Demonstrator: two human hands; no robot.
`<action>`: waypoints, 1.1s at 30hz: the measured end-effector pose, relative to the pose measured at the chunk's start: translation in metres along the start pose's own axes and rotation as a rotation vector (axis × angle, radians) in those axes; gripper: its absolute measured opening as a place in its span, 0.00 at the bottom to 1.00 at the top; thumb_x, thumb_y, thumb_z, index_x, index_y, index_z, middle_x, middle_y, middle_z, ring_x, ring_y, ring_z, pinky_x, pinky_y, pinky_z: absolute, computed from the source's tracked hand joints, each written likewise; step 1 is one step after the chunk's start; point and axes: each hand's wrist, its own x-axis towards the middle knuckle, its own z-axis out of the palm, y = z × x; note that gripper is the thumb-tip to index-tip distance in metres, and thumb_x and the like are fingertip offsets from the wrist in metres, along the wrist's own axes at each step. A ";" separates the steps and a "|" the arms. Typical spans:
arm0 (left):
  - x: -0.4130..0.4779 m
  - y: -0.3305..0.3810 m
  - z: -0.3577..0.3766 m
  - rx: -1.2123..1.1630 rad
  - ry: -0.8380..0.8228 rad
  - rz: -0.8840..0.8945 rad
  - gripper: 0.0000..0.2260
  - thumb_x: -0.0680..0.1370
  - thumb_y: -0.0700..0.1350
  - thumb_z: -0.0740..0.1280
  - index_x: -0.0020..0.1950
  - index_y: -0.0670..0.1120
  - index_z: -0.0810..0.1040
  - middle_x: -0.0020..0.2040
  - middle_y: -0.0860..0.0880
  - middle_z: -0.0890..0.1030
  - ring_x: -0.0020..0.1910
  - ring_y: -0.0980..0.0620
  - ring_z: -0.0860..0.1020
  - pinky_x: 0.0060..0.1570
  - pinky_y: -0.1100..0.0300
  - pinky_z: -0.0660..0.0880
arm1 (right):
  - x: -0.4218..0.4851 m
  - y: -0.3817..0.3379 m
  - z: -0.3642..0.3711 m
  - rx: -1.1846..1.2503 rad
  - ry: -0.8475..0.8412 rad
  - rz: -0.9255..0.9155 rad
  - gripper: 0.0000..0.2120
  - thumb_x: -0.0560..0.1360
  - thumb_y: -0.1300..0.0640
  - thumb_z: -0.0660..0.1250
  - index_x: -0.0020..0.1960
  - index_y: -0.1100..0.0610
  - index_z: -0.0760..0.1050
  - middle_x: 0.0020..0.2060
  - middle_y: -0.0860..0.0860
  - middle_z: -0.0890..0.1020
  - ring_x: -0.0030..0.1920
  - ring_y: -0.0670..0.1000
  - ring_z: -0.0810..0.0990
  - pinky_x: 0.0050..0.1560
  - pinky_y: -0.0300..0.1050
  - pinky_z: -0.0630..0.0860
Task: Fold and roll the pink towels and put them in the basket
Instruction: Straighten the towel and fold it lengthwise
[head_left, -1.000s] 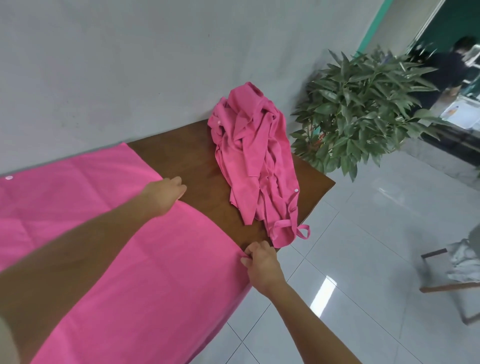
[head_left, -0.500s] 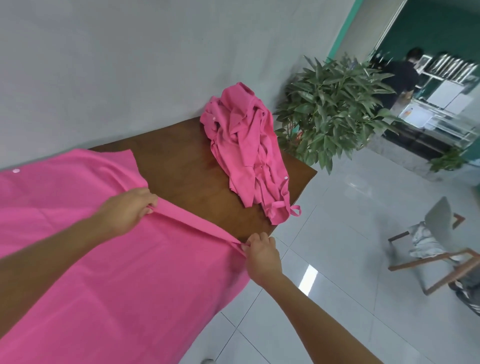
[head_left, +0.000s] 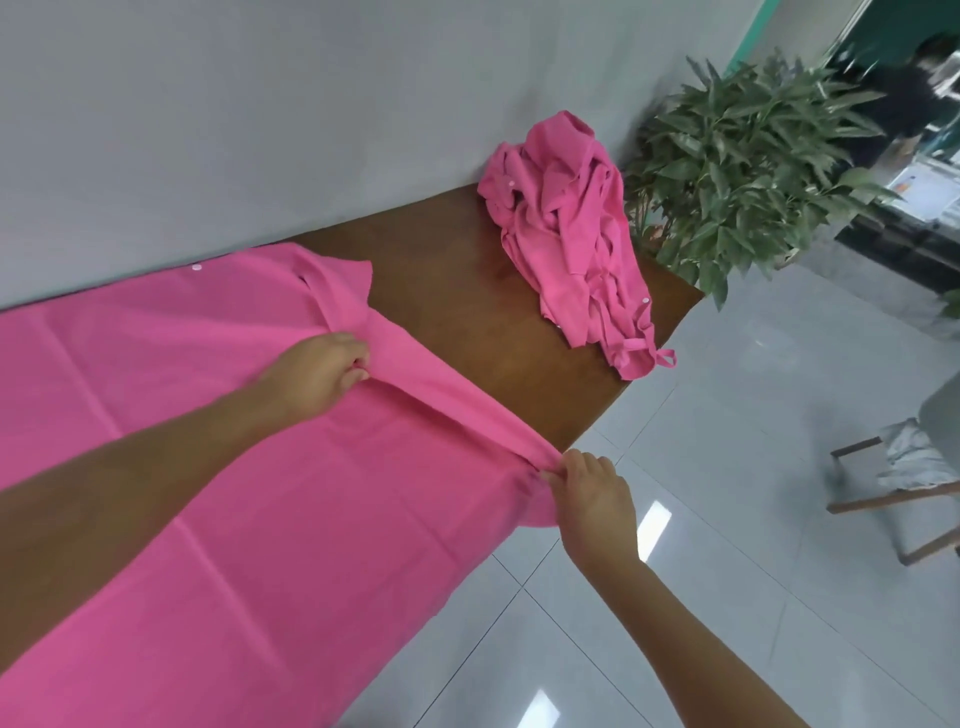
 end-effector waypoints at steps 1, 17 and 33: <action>-0.005 0.002 -0.003 -0.001 0.006 -0.010 0.03 0.77 0.39 0.71 0.44 0.43 0.79 0.43 0.49 0.78 0.42 0.47 0.75 0.43 0.53 0.71 | -0.006 -0.001 -0.003 -0.023 0.005 -0.019 0.11 0.76 0.56 0.70 0.37 0.57 0.72 0.29 0.48 0.67 0.31 0.51 0.63 0.31 0.45 0.60; -0.145 0.042 -0.071 0.107 0.026 -0.246 0.03 0.73 0.35 0.74 0.43 0.42 0.83 0.44 0.45 0.83 0.45 0.44 0.79 0.46 0.53 0.74 | -0.115 -0.030 -0.038 0.346 -0.290 -0.128 0.12 0.81 0.47 0.63 0.41 0.50 0.72 0.30 0.46 0.78 0.38 0.48 0.74 0.38 0.52 0.76; -0.331 0.087 -0.156 0.333 -0.040 -0.437 0.05 0.76 0.36 0.70 0.51 0.42 0.83 0.51 0.42 0.83 0.51 0.41 0.80 0.52 0.51 0.74 | -0.241 -0.110 -0.099 0.719 -0.511 -0.280 0.14 0.80 0.49 0.66 0.39 0.50 0.68 0.29 0.48 0.75 0.31 0.48 0.75 0.35 0.48 0.73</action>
